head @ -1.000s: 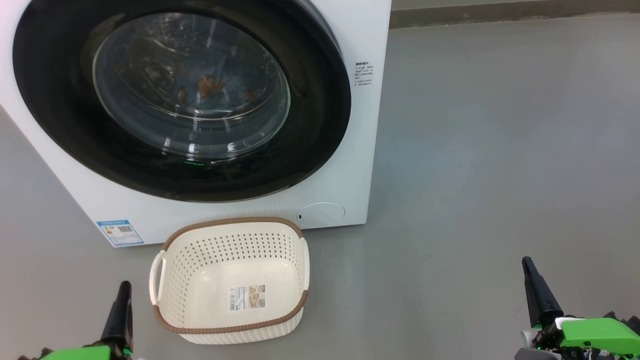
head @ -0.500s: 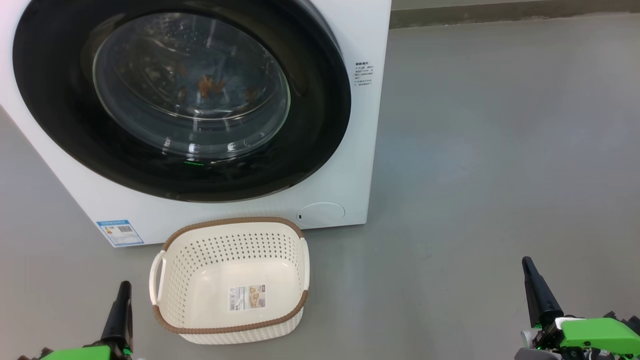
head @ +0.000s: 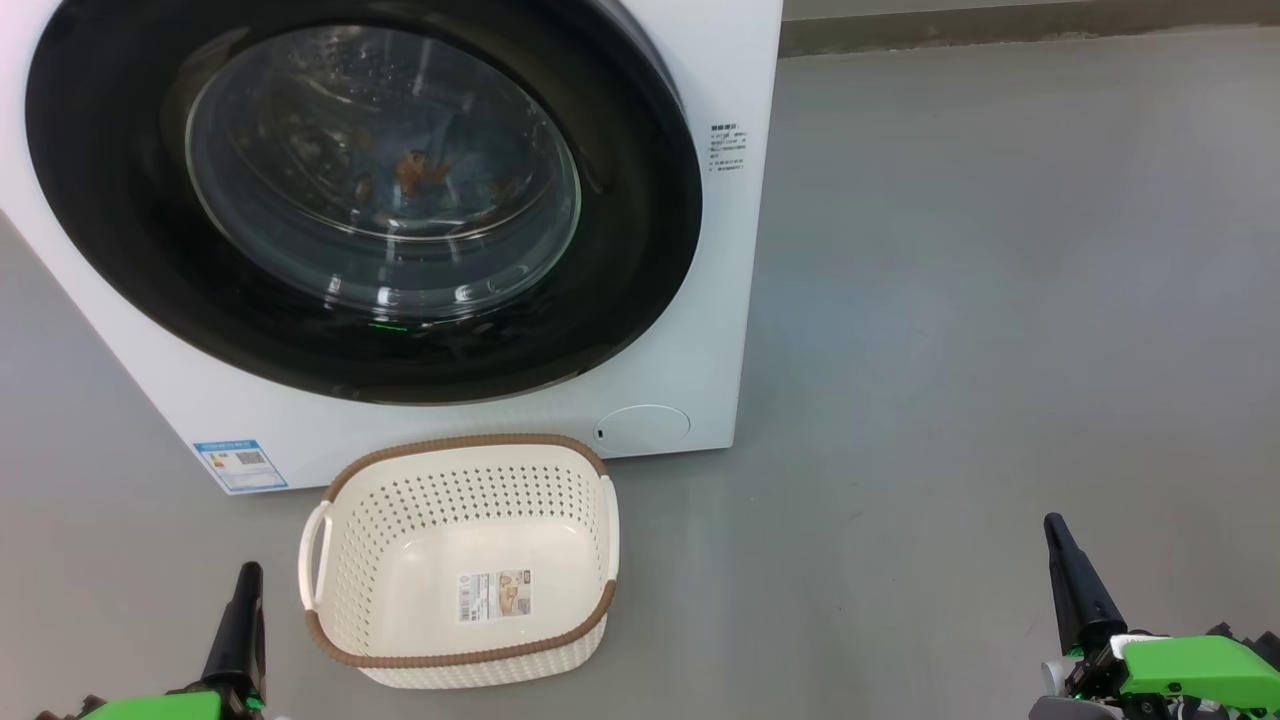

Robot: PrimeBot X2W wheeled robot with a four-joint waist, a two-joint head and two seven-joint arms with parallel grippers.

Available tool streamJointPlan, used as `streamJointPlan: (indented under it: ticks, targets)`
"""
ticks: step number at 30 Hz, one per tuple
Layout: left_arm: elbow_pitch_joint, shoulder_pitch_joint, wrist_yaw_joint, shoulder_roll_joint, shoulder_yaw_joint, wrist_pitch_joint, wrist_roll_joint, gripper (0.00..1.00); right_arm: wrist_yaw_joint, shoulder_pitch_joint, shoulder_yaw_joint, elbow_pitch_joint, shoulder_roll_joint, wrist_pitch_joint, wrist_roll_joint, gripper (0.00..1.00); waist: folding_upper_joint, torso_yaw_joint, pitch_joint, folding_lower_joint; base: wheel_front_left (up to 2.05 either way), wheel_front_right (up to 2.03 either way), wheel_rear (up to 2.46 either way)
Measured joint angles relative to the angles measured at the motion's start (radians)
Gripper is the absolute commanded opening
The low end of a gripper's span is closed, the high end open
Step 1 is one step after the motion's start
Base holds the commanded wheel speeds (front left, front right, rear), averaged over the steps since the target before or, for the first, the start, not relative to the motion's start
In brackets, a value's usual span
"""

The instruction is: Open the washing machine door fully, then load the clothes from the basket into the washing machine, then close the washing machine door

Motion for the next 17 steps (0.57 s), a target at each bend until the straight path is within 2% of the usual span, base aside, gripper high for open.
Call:
streamJointPlan:
  ticks: [17]
  targets:
    - [0.0,0.0,0.0,0.0,0.0,0.0,0.0,0.0,0.0,0.0,0.0,0.0,0.0,0.0,0.0,0.0,0.0,0.0,0.0,0.0,0.0,0.0,0.0]
